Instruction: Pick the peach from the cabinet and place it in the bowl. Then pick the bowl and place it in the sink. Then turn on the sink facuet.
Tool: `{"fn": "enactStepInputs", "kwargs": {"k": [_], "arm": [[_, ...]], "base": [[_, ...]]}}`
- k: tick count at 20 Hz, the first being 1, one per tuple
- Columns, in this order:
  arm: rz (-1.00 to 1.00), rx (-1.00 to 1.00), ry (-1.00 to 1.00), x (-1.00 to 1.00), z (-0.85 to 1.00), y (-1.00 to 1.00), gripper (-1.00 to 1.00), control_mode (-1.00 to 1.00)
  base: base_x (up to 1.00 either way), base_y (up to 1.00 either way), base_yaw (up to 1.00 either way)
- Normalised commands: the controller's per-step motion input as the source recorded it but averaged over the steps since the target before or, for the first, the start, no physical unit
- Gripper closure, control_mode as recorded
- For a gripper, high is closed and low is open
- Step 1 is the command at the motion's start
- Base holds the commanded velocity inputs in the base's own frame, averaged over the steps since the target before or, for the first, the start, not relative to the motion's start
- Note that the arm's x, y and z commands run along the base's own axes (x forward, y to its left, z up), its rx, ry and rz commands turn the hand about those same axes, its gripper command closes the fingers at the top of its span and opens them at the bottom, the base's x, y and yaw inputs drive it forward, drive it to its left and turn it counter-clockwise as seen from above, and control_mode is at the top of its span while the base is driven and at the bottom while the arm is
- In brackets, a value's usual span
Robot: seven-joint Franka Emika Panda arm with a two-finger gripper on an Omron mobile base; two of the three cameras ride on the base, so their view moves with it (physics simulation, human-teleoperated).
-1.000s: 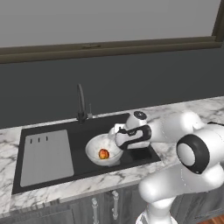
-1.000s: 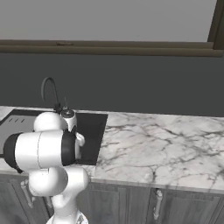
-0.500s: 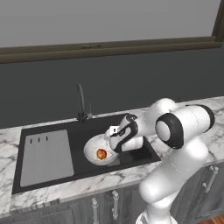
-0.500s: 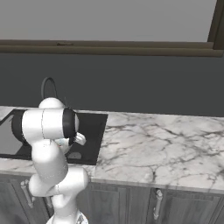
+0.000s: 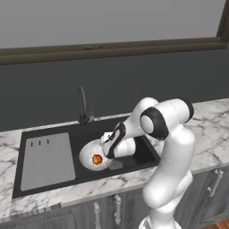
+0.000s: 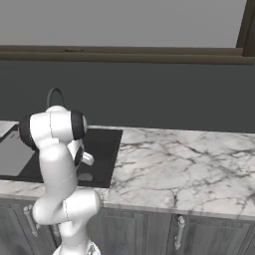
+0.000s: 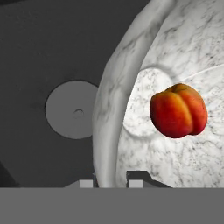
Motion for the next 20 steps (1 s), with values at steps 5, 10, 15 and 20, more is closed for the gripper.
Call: {"fn": "enactStepInputs", "kwargs": {"k": [5, 10, 15, 20], "arm": [[0.01, 0.00, -0.01, 0.30, -0.24, 0.07, 1.00, -1.00], [0.01, 0.00, -0.02, 0.24, -0.28, 0.04, 1.00, -1.00], [0.02, 0.00, -0.01, 0.19, -0.28, 0.05, 1.00, -1.00], [0.01, -0.01, -0.01, 0.09, -0.06, 0.16, 1.00, -1.00]], "base": [[0.00, 0.00, 0.00], [0.00, 0.00, 0.00], [0.00, 0.00, 0.00], [0.00, 0.00, 0.00]]}}
